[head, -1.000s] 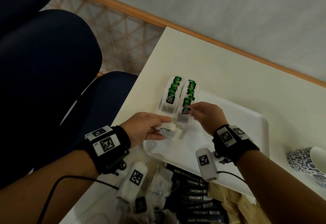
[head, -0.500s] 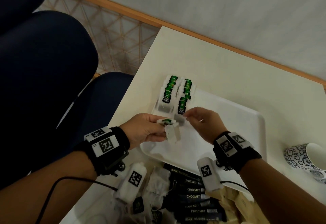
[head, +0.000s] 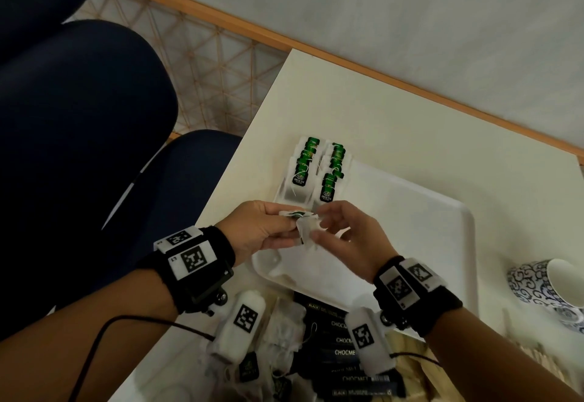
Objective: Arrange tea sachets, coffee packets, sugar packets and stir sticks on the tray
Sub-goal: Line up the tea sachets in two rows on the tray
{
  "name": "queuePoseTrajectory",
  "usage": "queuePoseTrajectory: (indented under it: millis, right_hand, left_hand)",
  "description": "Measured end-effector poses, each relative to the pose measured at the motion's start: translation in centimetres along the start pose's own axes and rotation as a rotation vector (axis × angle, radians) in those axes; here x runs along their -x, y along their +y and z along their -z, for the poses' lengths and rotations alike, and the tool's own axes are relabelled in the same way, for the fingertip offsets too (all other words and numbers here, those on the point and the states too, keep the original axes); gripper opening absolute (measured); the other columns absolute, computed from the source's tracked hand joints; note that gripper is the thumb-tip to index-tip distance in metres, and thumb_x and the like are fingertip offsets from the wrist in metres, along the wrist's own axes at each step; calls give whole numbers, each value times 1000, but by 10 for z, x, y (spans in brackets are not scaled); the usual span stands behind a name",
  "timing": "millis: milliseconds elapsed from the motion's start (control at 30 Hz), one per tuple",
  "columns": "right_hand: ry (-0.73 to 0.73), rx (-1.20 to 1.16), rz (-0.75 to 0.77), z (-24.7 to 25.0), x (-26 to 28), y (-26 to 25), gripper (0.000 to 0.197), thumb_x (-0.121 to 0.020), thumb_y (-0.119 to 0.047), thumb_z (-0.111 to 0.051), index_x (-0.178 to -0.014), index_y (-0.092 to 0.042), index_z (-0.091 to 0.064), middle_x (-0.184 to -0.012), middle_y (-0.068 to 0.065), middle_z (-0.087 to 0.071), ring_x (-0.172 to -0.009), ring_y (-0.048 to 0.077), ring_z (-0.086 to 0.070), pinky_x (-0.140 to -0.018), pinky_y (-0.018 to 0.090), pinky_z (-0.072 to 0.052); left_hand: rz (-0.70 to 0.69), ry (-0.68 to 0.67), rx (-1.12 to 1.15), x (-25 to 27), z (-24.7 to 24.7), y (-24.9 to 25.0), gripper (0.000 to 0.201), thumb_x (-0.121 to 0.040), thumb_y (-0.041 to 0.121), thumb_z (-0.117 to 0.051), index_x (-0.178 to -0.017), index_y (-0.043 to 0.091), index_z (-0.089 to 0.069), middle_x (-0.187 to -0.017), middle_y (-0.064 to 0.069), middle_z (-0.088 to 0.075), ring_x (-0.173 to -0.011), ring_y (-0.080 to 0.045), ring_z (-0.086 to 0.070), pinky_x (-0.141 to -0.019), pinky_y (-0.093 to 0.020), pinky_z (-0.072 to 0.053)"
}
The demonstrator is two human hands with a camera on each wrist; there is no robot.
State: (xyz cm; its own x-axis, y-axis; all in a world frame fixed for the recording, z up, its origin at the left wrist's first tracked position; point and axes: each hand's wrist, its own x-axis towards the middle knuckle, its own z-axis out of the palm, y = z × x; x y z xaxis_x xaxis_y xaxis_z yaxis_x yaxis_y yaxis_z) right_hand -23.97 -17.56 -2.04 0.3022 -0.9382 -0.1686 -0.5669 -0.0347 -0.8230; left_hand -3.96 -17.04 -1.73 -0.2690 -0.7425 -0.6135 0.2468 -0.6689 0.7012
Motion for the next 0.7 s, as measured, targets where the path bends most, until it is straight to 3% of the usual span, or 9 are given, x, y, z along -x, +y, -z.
queuePoseTrajectory:
  millis: [67, 133, 267, 433, 567, 700]
  right_hand:
    - [-52, 39, 39, -8, 8, -2, 56, -64, -37, -84, -111, -34, -53, -94, -10, -59, -84, 5, -55, -66, 18, -47]
    - [-55, 123, 81, -18, 11, -1, 62, -67, -32, -83, -119, -28, -48, -96, -11, -56, -86, 5, -53, -71, 18, -46]
    - [71, 142, 118, -19, 5, -3, 31, -87, -13, -62, -117, -14, -56, -83, -16, -58, -76, 11, -58, -69, 25, -47]
    - [32, 147, 30, -5, -5, -6, 27, -92, -11, -54, -112, -23, -67, -91, -5, -70, -79, 15, -62, -79, 28, -51]
    - [77, 193, 57, 5, -13, -11, 22, -92, -13, -56, -103, -23, -72, -89, -12, -69, -80, 5, -63, -76, 7, -44]
    - [30, 162, -9, 10, -21, -15, 20, -92, -15, -55, -98, -27, -70, -83, -12, -70, -79, 1, -64, -77, 12, -47]
  left_hand:
    - [-14, 13, 24, 0, -3, -1, 24, -89, -4, -59, -112, -2, -66, -97, -18, -72, -75, -19, -71, -66, -25, -59]
    - [-14, 20, 27, 0, -6, -4, 22, -89, -1, -59, -110, -2, -66, -92, -15, -72, -73, -17, -70, -66, -25, -59]
    - [-19, 45, 20, 0, -6, -4, 19, -91, 8, -60, -105, -3, -66, -96, -17, -72, -79, -18, -71, -73, -28, -60]
    - [-27, 72, 55, 4, 2, -1, 15, -92, 9, -58, -98, -2, -66, -85, -12, -73, -70, -16, -72, -65, -25, -60]
    - [-82, 147, 27, 7, 8, -1, 12, -93, 9, -58, -96, 0, -66, -82, -12, -70, -66, -14, -69, -62, -22, -58]
    - [-136, 245, 1, 7, 15, -2, 9, -92, 6, -58, -89, 3, -65, -80, -12, -66, -68, -16, -65, -66, -22, -58]
